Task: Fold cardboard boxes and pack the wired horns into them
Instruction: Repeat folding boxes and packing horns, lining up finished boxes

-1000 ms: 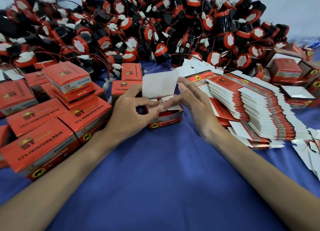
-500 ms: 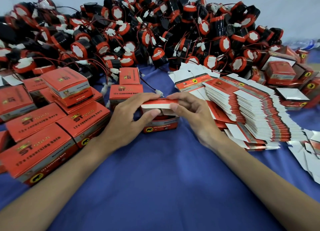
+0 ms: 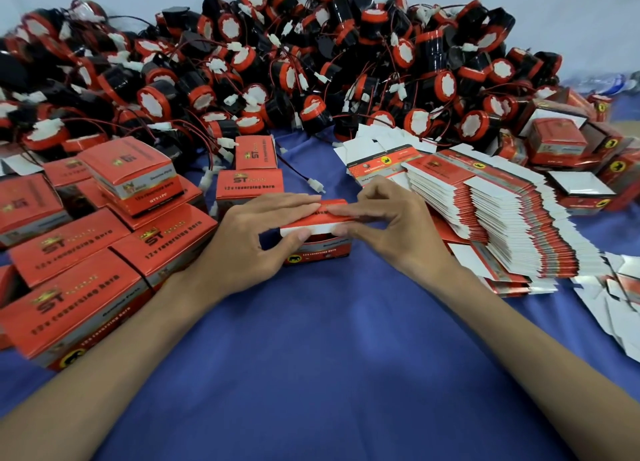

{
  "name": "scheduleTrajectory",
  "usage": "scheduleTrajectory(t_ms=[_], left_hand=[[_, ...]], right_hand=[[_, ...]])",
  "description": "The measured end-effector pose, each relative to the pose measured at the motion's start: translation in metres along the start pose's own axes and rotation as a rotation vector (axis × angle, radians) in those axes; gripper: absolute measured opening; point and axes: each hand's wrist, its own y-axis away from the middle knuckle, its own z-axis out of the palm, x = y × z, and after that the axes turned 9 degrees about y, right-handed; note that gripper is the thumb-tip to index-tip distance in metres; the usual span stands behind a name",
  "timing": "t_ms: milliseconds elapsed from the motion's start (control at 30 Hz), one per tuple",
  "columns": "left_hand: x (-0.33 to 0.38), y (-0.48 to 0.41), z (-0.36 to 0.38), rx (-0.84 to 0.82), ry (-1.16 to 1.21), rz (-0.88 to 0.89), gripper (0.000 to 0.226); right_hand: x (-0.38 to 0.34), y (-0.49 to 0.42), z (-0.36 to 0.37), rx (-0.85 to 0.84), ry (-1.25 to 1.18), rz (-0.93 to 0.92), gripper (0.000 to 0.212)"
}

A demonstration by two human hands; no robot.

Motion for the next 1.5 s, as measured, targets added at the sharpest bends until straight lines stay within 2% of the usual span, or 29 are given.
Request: scheduleTrajectory(t_ms=[267, 400, 567, 633, 733, 833, 1067, 1267, 1333, 1400, 1467, 1500], left_hand=[[-0.003, 0.002, -0.001, -0.053, -0.018, 0.03, 0.035], [-0.004, 0.003, 0.0, -0.059, -0.07, 0.07, 0.034], [-0.008, 0.005, -0.002, -0.128, -0.182, 0.113, 0.045], [-0.009, 0.006, -0.003, -0.151, -0.21, 0.117, 0.049], [-0.009, 0.005, -0.002, -0.207, -0.262, 0.125, 0.053], [-0.008, 0.002, 0.002, -0.22, -0.322, 0.148, 0.055], [-0.009, 0.0, 0.004, -0.227, -0.419, 0.189, 0.048], [-0.007, 0.002, 0.008, -0.143, -0.412, 0.225, 0.041], [-0.006, 0.003, 0.009, -0.088, -0.433, 0.226, 0.037], [-0.006, 0.003, 0.009, -0.044, -0.495, 0.236, 0.031], [-0.007, 0.003, 0.007, 0.005, -0.594, 0.238, 0.025], [-0.007, 0.004, 0.007, 0.036, -0.649, 0.233, 0.023]], right_hand=[[0.006, 0.005, 0.0, -0.076, -0.101, -0.038, 0.028], [0.005, 0.005, -0.002, -0.061, -0.06, -0.089, 0.024], [0.0, 0.0, -0.005, -0.039, 0.056, -0.236, 0.025], [-0.001, -0.001, -0.007, -0.078, 0.083, -0.28, 0.028], [0.002, -0.004, -0.012, -0.187, 0.068, -0.242, 0.032], [0.008, -0.005, -0.014, -0.246, 0.084, -0.238, 0.029], [0.008, 0.013, 0.018, 0.031, 0.099, -0.284, 0.012], [0.004, 0.012, 0.016, 0.034, 0.156, -0.28, 0.011], [0.0, 0.008, 0.01, 0.065, 0.263, -0.298, 0.012], [-0.003, 0.003, 0.003, 0.17, 0.446, -0.297, 0.02], [-0.001, -0.001, -0.004, 0.259, 0.628, -0.197, 0.025], [0.003, -0.003, -0.007, 0.228, 0.734, -0.081, 0.032]])
